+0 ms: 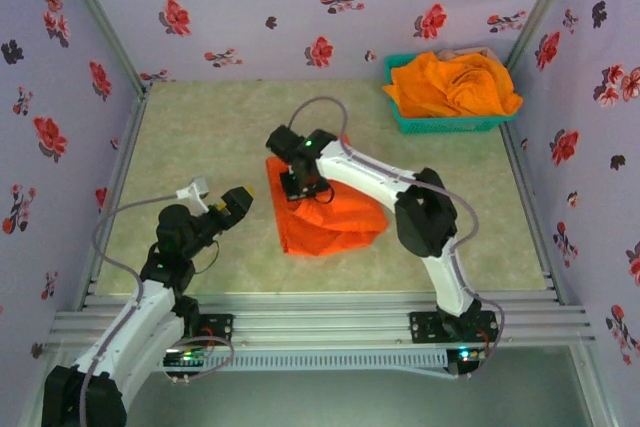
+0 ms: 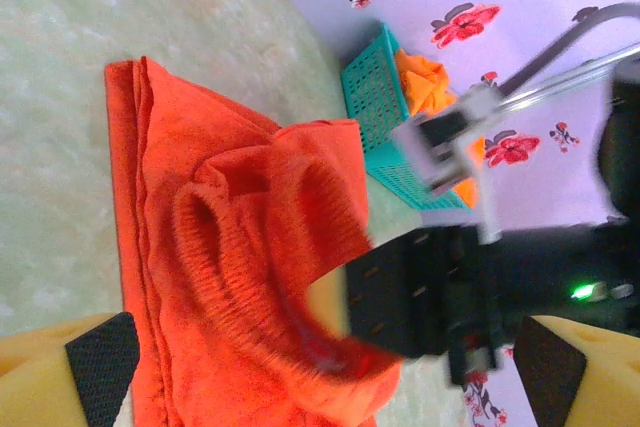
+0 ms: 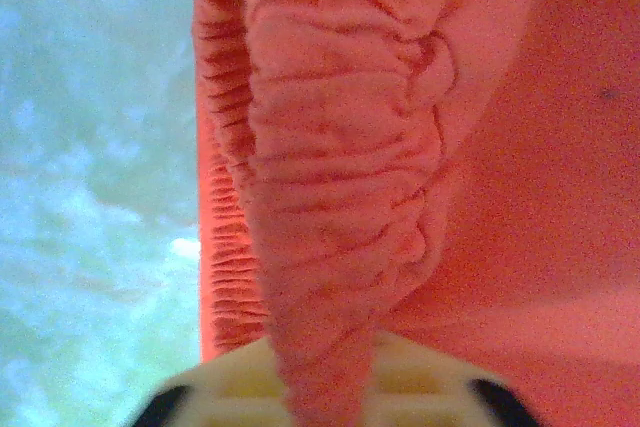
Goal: Fold and stack the shorts
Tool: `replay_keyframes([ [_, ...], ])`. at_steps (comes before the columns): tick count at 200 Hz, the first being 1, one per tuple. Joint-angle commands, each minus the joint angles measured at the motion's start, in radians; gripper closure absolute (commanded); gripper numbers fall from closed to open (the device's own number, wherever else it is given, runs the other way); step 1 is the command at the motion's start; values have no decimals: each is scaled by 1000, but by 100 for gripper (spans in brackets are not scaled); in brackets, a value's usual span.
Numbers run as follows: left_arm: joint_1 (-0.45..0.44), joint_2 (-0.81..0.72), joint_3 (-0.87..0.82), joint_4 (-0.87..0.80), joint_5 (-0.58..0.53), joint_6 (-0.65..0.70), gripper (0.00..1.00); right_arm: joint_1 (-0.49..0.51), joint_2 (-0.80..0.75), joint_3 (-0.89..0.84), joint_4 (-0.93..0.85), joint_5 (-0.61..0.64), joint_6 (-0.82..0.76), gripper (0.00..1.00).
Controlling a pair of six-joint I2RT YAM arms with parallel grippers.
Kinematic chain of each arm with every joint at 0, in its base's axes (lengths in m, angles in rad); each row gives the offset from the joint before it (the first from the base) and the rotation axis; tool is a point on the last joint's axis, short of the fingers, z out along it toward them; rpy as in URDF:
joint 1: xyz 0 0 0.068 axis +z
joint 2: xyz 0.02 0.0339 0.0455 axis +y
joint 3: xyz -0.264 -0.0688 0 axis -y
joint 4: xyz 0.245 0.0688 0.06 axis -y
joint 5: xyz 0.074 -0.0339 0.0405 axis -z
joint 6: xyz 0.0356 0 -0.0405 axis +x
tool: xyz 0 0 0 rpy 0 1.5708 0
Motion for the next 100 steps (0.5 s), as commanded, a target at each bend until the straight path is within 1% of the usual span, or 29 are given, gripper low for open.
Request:
replay_keyframes([
  [1, 8, -28, -23, -10, -39, -16, 1, 19, 72, -100, 183, -267, 81, 62],
  [7, 9, -35, -26, -13, -48, -18, 1, 18, 81, -128, 234, -327, 101, 56],
  [20, 11, -51, -25, -24, -61, -20, 1, 14, 88, -166, 313, -403, 130, 38],
  [32, 11, -64, -19, -36, -66, -17, 0, 2, 70, -189, 355, -442, 148, 28],
  [46, 12, -75, -13, -49, -67, -12, 0, -12, 10, -235, 441, -475, 186, 18],
  [55, 12, -80, -11, -50, -69, -12, 1, -18, -33, -255, 493, -489, 207, 16],
  [64, 12, -88, -11, -50, -70, -15, 1, -24, -71, -261, 521, -493, 217, 11],
  [80, 12, -103, -11, -50, -74, -18, 1, -31, -117, -241, 531, -488, 210, 10],
  [100, 11, -117, -8, -52, -72, -23, 1, -53, -140, -202, 492, -457, 184, 9],
])
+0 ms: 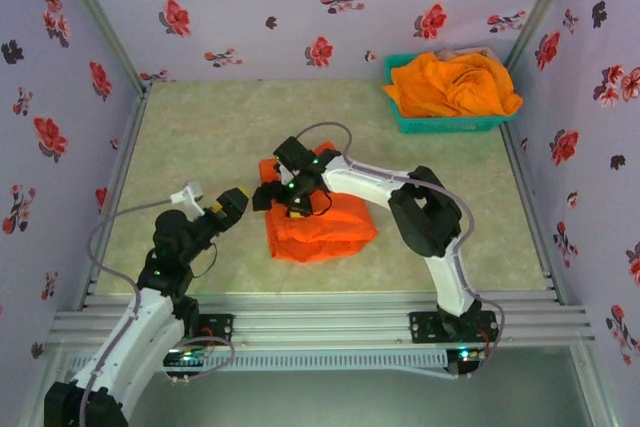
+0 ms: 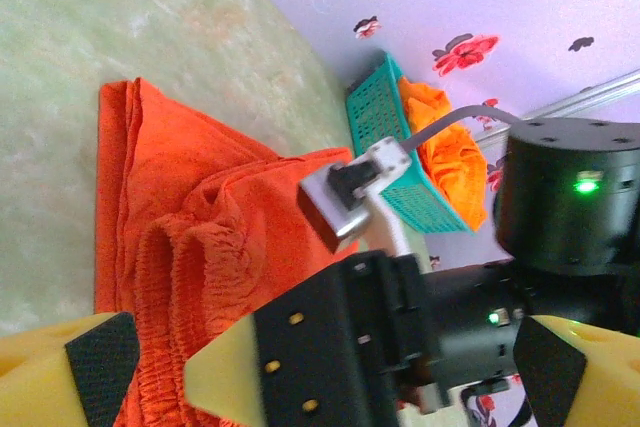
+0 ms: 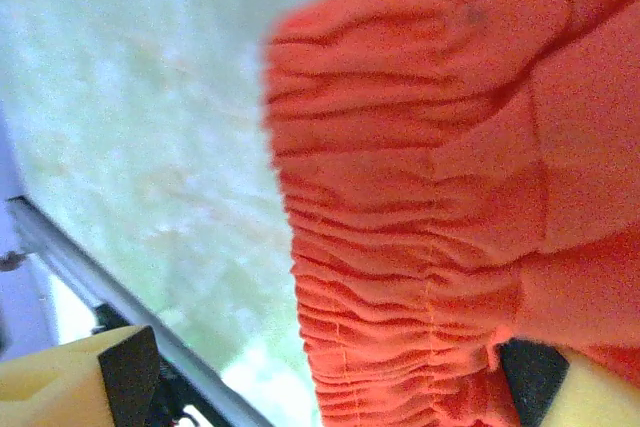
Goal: Fold and stack the shorts
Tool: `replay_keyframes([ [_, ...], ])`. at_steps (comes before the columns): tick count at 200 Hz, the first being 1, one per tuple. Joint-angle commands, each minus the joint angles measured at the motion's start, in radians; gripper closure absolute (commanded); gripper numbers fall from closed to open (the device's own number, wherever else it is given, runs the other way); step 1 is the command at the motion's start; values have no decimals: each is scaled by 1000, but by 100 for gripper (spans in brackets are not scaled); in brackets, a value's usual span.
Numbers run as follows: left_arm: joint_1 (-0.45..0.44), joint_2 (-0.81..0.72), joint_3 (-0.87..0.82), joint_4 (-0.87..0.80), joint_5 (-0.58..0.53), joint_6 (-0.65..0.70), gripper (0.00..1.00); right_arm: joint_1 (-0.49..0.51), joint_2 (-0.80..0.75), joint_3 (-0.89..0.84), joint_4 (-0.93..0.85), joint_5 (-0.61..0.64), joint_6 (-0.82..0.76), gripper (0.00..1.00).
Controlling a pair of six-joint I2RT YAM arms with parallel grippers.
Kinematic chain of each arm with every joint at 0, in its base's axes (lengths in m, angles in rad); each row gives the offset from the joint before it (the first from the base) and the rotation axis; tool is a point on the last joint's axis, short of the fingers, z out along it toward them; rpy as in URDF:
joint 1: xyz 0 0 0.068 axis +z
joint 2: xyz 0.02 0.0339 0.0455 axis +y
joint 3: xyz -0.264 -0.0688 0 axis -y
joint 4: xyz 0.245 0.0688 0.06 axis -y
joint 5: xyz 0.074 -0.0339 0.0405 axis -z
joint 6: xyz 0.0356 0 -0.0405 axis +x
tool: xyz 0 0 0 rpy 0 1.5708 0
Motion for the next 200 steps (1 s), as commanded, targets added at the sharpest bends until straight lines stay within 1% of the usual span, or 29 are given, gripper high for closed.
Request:
replay_keyframes([
  [1, 10, -25, 5, -6, -16, -15, 1, -22, -86, 50, 36, -18, 5, 9],
  [16, 10, -33, 11, -7, -7, -16, 1, -57, -99, 62, 16, 8, -11, 9],
  [48, 0, -21, 33, 25, 34, -28, 0, -156, -139, 43, 16, 14, -14, 9],
  [75, -60, 49, 66, 74, 33, -29, 1, -222, -138, 48, -3, -22, -16, 8],
  [95, -119, 124, 94, 140, 23, -27, 1, -223, -116, 69, -37, -76, -24, 8],
  [105, -155, 171, 102, 169, 7, -25, 1, -222, -121, 59, -31, -86, -31, 8],
  [120, -222, 249, 149, 206, -24, -13, 0, -236, -137, 47, -43, -41, -53, 8],
  [144, -333, 406, 185, 325, -66, -9, 1, -296, -116, 67, -70, -13, -75, 8],
  [173, -447, 614, 236, 437, -111, 9, 0, -360, -15, 106, -69, -33, -83, 8],
  [200, -504, 786, 257, 494, -144, 21, 1, -387, 94, 163, -76, -48, -93, 8],
])
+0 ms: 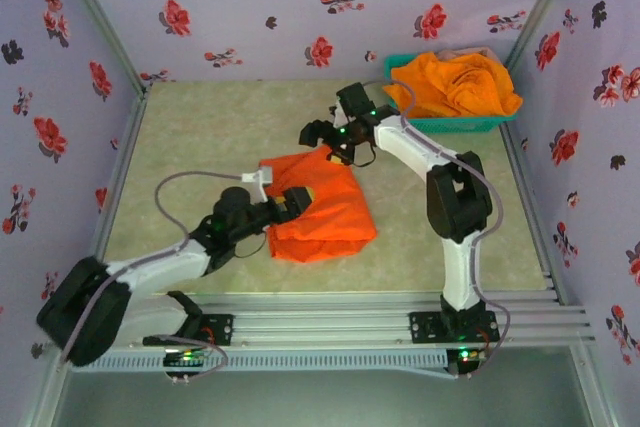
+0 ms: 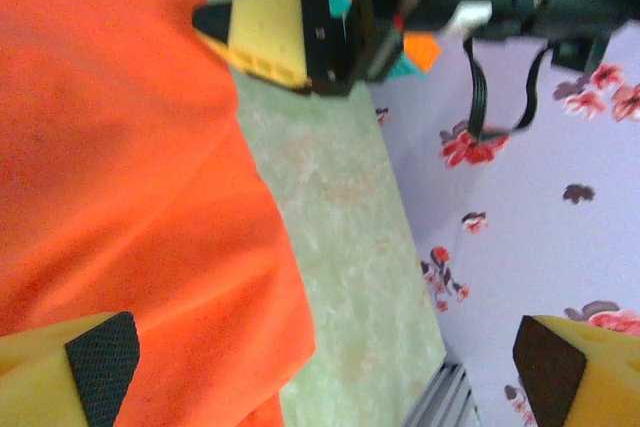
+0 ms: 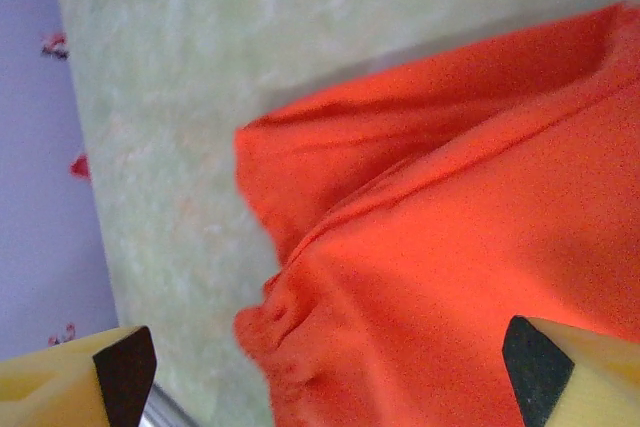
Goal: Fold and stack the shorts
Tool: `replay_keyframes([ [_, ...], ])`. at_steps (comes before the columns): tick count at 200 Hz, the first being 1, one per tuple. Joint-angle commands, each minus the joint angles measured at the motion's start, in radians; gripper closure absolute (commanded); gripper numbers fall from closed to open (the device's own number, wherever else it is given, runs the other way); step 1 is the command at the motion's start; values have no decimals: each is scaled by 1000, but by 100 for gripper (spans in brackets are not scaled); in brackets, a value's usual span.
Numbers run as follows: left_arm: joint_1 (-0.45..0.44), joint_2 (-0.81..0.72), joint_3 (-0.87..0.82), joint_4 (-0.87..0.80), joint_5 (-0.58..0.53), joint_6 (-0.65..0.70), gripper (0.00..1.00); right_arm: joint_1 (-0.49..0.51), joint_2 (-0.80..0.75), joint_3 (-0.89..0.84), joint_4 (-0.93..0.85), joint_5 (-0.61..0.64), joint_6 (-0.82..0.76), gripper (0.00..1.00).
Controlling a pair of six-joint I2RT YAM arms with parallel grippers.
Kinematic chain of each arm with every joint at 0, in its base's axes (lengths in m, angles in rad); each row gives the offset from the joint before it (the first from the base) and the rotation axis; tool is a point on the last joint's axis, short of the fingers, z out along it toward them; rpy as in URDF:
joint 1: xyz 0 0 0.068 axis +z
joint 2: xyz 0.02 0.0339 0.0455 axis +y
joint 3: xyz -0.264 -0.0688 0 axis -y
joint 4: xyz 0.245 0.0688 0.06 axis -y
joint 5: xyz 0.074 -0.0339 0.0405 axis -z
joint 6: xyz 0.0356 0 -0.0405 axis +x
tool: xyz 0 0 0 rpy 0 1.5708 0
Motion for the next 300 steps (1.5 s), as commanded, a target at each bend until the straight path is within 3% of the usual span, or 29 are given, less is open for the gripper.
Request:
replay_keyframes([
  [1, -41, 108, 29, 115, -66, 38, 1, -15, 102, 50, -32, -16, -30, 8],
  [55, -68, 259, -66, 161, -156, -3, 1, -75, 242, 108, -20, -3, -31, 8],
  [91, -68, 254, -108, 195, -179, -29, 1, -76, 121, 44, -23, 41, -85, 7],
  [114, -67, 168, -87, 155, -174, -19, 1, -70, -69, -101, -26, 138, -171, 6],
  [141, -66, 7, -8, -59, -172, 51, 0, -95, -211, -220, -153, 270, -272, 9],
  [176, -51, -197, 61, -314, -197, 157, 1, -103, -232, -326, -194, 254, -311, 13],
  [215, -20, -356, 65, -491, -223, 213, 1, -69, -178, -360, -169, 241, -310, 21],
  [260, -10, -419, 32, -518, -233, 202, 1, -19, -88, -329, -169, 262, -304, 40],
  [300, -5, -438, 23, -529, -233, 200, 1, -30, -85, -323, -204, 349, -309, 77],
])
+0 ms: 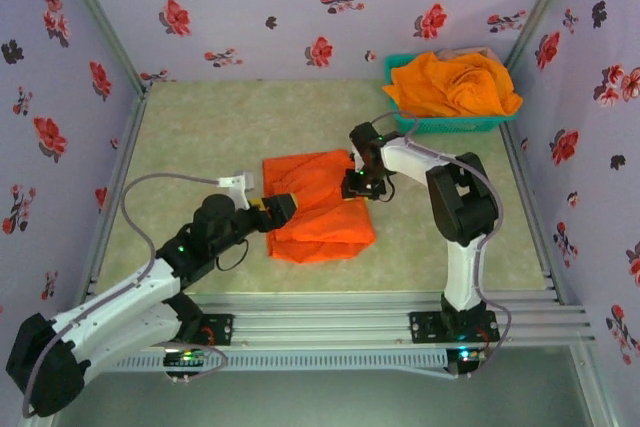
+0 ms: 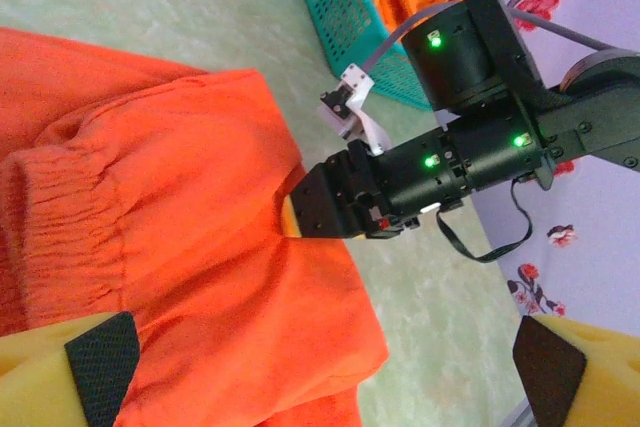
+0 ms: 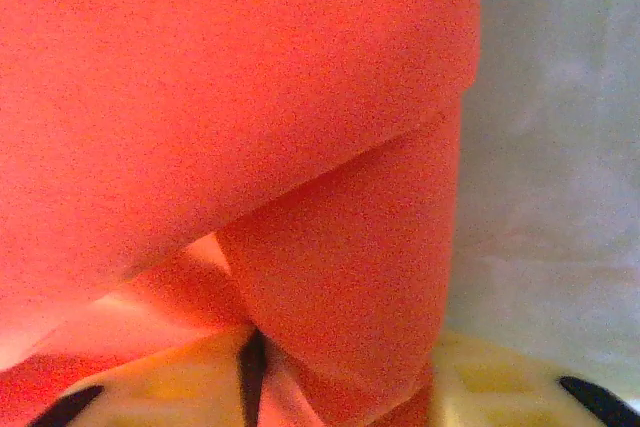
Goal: Fold and stack the shorts
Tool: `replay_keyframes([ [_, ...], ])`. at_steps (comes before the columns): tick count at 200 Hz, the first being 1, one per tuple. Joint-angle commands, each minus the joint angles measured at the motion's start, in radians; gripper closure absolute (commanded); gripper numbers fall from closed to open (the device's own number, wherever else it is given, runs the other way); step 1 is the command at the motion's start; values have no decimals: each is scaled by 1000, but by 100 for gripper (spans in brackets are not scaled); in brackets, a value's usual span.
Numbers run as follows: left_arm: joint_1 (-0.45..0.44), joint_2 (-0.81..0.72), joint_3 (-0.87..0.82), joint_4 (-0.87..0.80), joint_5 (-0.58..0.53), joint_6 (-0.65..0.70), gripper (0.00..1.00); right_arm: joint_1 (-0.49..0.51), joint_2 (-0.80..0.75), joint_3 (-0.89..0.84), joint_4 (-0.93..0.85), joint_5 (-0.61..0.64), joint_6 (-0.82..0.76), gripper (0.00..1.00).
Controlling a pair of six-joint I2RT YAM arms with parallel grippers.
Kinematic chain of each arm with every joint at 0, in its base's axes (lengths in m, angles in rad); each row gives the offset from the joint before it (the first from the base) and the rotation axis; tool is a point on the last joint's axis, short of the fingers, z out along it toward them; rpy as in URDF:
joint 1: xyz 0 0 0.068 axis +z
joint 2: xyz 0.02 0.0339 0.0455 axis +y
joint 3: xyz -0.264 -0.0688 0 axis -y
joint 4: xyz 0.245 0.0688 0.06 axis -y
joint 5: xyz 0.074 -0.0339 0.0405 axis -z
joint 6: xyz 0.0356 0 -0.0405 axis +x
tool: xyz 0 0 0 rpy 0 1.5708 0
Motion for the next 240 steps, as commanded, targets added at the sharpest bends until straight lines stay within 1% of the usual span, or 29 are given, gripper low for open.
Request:
replay_keyframes([
  [1, 12, -26, -11, -22, -20, 23, 0, -13, -1, 22, -49, 88, -5, 79],
  [2, 12, -26, -11, -22, -20, 23, 0, -14, -3, 22, -50, 93, -6, 79],
  [10, 14, -30, -15, -21, -19, 23, 1, -25, -10, 21, -68, 128, -9, 88],
  [22, 19, -36, -18, -20, -19, 22, 0, -49, -29, 11, -91, 170, -18, 97],
  [37, 22, -43, -22, -20, -19, 22, 1, -88, -59, -7, -122, 242, -40, 100],
  [69, 31, -60, -36, -18, -20, 20, 1, -183, -137, -51, -208, 432, -125, 100],
  [107, 48, -78, -57, -8, -13, 23, 1, -301, -215, -106, -306, 784, -221, 100],
  [145, 78, -86, -71, -7, 21, 25, 1, -461, -302, -137, -293, 992, -277, 100],
  [163, 94, -89, -80, -4, 34, 28, 1, -513, -341, -141, -249, 1089, -325, 96],
  [169, 101, -89, -85, -1, 40, 26, 1, -528, -348, -139, -233, 1112, -344, 94],
  [172, 105, -89, -86, 0, 43, 25, 1, -535, -350, -137, -228, 1125, -351, 91],
  [185, 118, -89, -93, 10, 54, 20, 1, -557, -353, -105, -231, 1160, -350, 74],
  [195, 125, -89, -99, 17, 57, 17, 1, -560, -352, -68, -254, 1154, -321, 64],
  [197, 126, -88, -100, 19, 57, 16, 1, -560, -352, -61, -259, 1144, -316, 60],
  [198, 126, -89, -100, 19, 57, 16, 1, -559, -352, -56, -262, 1138, -314, 60],
  [201, 128, -88, -102, 22, 57, 14, 1, -558, -354, -45, -267, 1119, -305, 54],
  [207, 130, -88, -107, 28, 57, 10, 1, -555, -359, -23, -281, 1074, -287, 38],
  [211, 131, -87, -108, 32, 57, 10, 1, -551, -364, -8, -285, 1039, -277, 32],
  [219, 134, -87, -111, 38, 59, 7, 1, -538, -381, 21, -287, 958, -265, 24],
  [231, 135, -86, -113, 40, 59, 4, 1, -507, -410, 62, -270, 837, -240, 21],
  [235, 136, -86, -113, 39, 59, 3, 0, -496, -420, 76, -260, 797, -230, 14],
  [240, 137, -87, -114, 40, 59, 2, 1, -482, -428, 94, -245, 757, -216, 11],
])
